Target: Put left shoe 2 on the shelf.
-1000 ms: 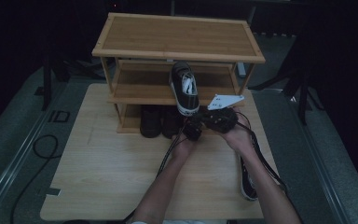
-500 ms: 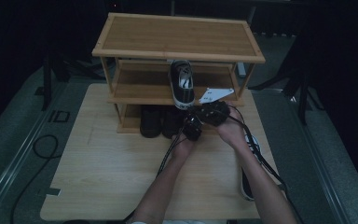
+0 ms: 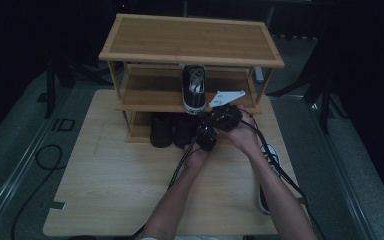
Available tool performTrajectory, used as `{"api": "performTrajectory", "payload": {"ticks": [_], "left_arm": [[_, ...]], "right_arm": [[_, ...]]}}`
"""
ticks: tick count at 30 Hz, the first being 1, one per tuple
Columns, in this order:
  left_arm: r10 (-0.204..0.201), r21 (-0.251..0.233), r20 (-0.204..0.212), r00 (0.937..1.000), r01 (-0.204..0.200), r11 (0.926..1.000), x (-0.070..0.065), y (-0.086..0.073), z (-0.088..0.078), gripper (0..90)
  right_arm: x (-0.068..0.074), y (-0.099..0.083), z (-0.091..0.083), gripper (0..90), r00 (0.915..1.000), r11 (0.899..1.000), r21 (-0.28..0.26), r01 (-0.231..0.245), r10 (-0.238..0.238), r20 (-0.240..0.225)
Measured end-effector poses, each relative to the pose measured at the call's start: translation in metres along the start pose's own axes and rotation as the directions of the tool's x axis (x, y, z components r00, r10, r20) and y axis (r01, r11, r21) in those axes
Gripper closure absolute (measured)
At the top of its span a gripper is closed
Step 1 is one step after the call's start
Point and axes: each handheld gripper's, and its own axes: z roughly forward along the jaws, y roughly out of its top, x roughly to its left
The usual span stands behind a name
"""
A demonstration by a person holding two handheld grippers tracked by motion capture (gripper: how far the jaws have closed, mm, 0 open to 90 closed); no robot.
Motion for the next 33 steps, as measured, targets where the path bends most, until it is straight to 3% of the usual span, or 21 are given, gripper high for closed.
{"api": "performTrajectory", "payload": {"ticks": [1,3,6,7,12,13,16,19,20,24,27,28,29,33], "left_arm": [[-0.052,-0.001,-0.028,0.9983,0.052,0.9987,-0.004,-0.001,-0.001,90.0],[-0.053,-0.002,-0.028,0.9982,0.053,0.9986,-0.004,-0.001,-0.001,90.0],[-0.013,-0.005,-0.004,0.9999,0.013,0.9999,-0.001,0.0,0.0,90.0],[-0.056,-0.007,-0.025,0.9981,0.056,0.9984,-0.004,-0.001,0.0,90.0],[-0.038,0.007,-0.027,0.9989,0.038,0.9992,-0.003,-0.001,-0.001,90.0],[-0.073,0.006,-0.011,0.9973,0.073,0.9973,-0.006,-0.001,-0.001,90.0],[-0.099,0.006,-0.016,0.9949,0.099,0.995,-0.007,-0.002,-0.001,90.0],[-0.096,0.006,-0.018,0.9952,0.096,0.9954,-0.008,-0.002,-0.001,90.0],[-0.069,0.012,-0.021,0.9974,0.069,0.9975,-0.006,-0.001,-0.001,90.0],[-0.101,0.008,-0.023,0.9946,0.101,0.9949,-0.008,-0.002,-0.001,90.0],[-0.096,0.004,-0.014,0.9953,0.096,0.9954,-0.007,-0.002,-0.001,90.0],[0.178,0.011,-0.007,0.9839,-0.178,0.9839,0.012,0.004,-0.001,90.0],[-0.04,0.014,-0.021,0.999,0.041,0.9991,-0.003,-0.001,-0.002,90.0],[-0.026,0.012,-0.016,0.9995,0.026,0.9996,-0.002,-0.001,-0.002,90.0]], "right_arm": [[-0.001,0.001,0.001,90.0,1.0,1.0,0.004,-0.001,0.001,0.003],[-0.002,0.001,0.004,90.0,1.0,1.0,0.007,-0.004,0.004,0.0],[-0.003,0.001,0.007,90.0,1.0,1.0,0.005,-0.009,0.009,0.001],[-0.004,0.001,0.007,90.0,0.9999,1.0,0.003,-0.013,0.013,-0.001],[-0.007,0.001,0.009,90.0,0.9997,1.0,0.002,-0.021,0.021,0.01],[-0.008,0.001,0.01,90.0,0.9997,1.0,0.001,-0.025,0.025,0.008],[-0.01,0.001,0.012,90.0,0.9992,0.999,-0.002,-0.039,0.039,0.007],[-0.009,0.003,0.012,90.0,0.9994,0.999,0.005,-0.032,0.032,0.007],[-0.009,0.004,0.013,90.0,0.9995,1.0,0.007,-0.03,0.03,0.007],[-0.007,0.005,0.014,89.7,0.9997,1.0,0.012,-0.024,0.024,0.009],[-0.006,0.005,0.01,85.8,0.9996,1.0,0.006,-0.024,0.023,0.018],[-0.005,0.005,0.007,85.3,0.9995,1.0,0.005,-0.023,0.023,0.021],[-0.005,0.005,0.004,84.3,0.9994,1.0,0.005,-0.023,0.022,0.027],[-0.003,0.003,-0.008,79.7,0.9986,1.0,0.027,-0.006,0.005,0.053]]}}
